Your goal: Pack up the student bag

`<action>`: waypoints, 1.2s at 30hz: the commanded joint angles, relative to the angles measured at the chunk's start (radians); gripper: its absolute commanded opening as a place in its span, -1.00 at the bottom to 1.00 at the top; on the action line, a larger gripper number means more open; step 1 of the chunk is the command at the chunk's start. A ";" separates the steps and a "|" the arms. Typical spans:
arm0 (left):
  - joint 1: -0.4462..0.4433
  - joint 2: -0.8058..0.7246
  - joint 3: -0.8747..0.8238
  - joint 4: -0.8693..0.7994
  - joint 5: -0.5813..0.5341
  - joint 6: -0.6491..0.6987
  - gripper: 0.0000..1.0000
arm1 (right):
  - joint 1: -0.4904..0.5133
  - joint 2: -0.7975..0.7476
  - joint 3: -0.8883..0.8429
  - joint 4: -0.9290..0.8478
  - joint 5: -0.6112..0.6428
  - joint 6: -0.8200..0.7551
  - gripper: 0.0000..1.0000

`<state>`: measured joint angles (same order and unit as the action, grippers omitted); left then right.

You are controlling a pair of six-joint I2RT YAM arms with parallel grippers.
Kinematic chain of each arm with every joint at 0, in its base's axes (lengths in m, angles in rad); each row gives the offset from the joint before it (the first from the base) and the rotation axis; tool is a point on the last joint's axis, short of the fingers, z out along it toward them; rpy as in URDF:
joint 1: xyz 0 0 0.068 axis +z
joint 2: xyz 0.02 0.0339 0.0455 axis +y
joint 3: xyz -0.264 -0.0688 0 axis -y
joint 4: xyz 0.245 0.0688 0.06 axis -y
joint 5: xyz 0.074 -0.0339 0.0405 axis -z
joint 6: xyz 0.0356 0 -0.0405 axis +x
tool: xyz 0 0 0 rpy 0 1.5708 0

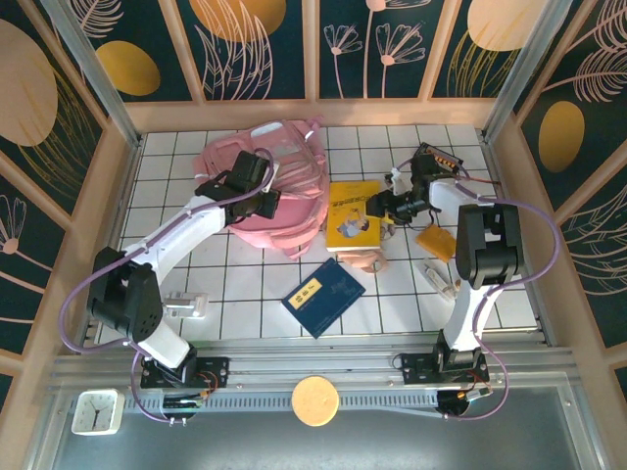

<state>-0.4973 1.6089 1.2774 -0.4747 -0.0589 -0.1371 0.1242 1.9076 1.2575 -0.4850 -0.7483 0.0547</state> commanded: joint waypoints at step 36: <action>-0.001 -0.089 0.211 -0.020 0.005 -0.091 -1.00 | 0.135 -0.586 -0.304 0.432 -0.181 0.667 -1.00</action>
<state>-0.4969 1.5295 1.4483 -0.4747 -0.0631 -0.2054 0.2268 1.4174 1.0126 -0.2352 -0.8169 0.4950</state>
